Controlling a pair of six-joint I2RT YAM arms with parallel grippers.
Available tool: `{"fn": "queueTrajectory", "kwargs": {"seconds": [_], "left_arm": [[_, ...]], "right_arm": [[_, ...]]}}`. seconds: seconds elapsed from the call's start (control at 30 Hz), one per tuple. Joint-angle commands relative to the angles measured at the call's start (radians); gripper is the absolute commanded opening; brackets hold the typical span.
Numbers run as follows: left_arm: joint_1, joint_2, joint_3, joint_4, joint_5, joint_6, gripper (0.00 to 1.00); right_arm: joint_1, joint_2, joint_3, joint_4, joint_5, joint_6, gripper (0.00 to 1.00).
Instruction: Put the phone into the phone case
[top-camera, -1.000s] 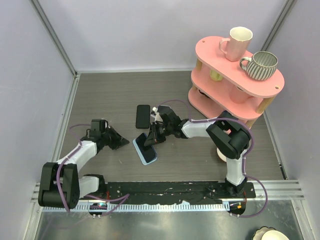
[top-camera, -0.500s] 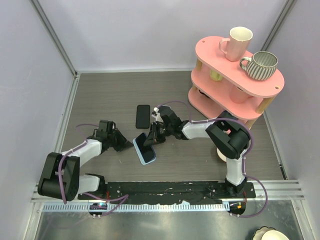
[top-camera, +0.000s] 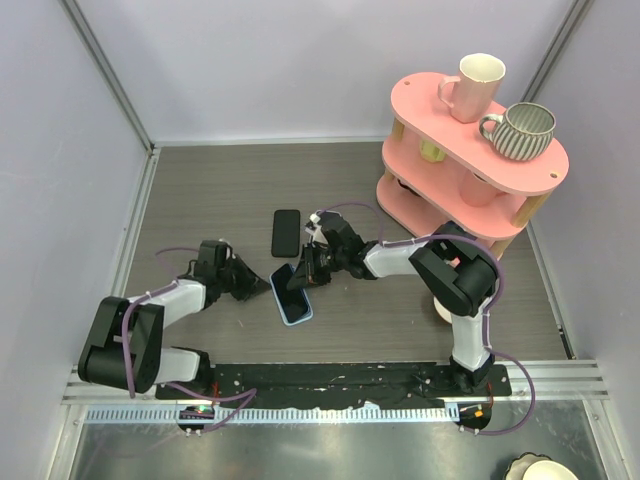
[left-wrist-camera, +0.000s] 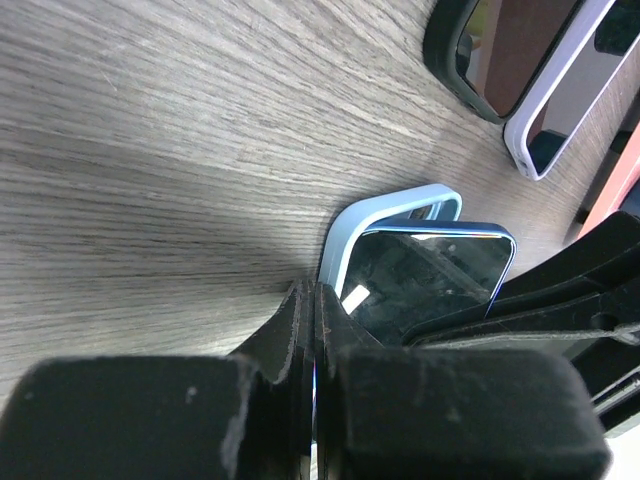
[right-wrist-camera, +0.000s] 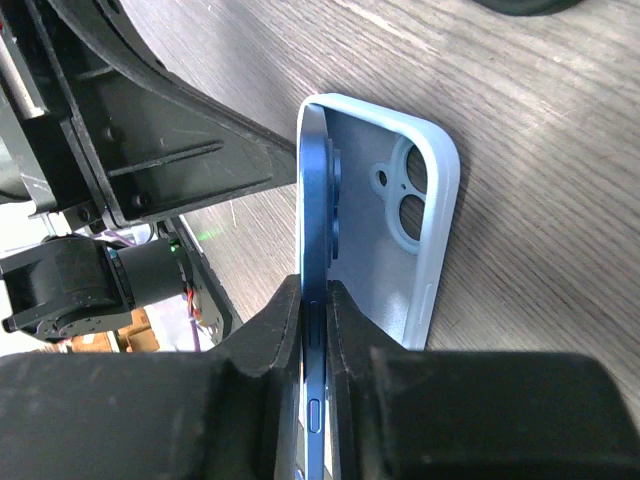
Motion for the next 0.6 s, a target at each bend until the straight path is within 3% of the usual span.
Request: {"fn": "queueTrajectory", "kwargs": {"seconds": [0.0, 0.13, 0.57], "left_arm": [[-0.022, -0.017, -0.034, -0.097, -0.051, 0.033, 0.0], [-0.03, -0.049, -0.04, -0.1, -0.056, 0.013, 0.0], [-0.141, -0.074, -0.066, -0.094, -0.112, -0.048, 0.0]], "right_arm": [[0.014, 0.008, -0.001, 0.027, 0.098, 0.003, 0.17], [0.02, -0.024, -0.031, 0.021, 0.186, 0.037, 0.17], [0.026, 0.013, -0.109, 0.204, 0.219, 0.199, 0.19]]}}
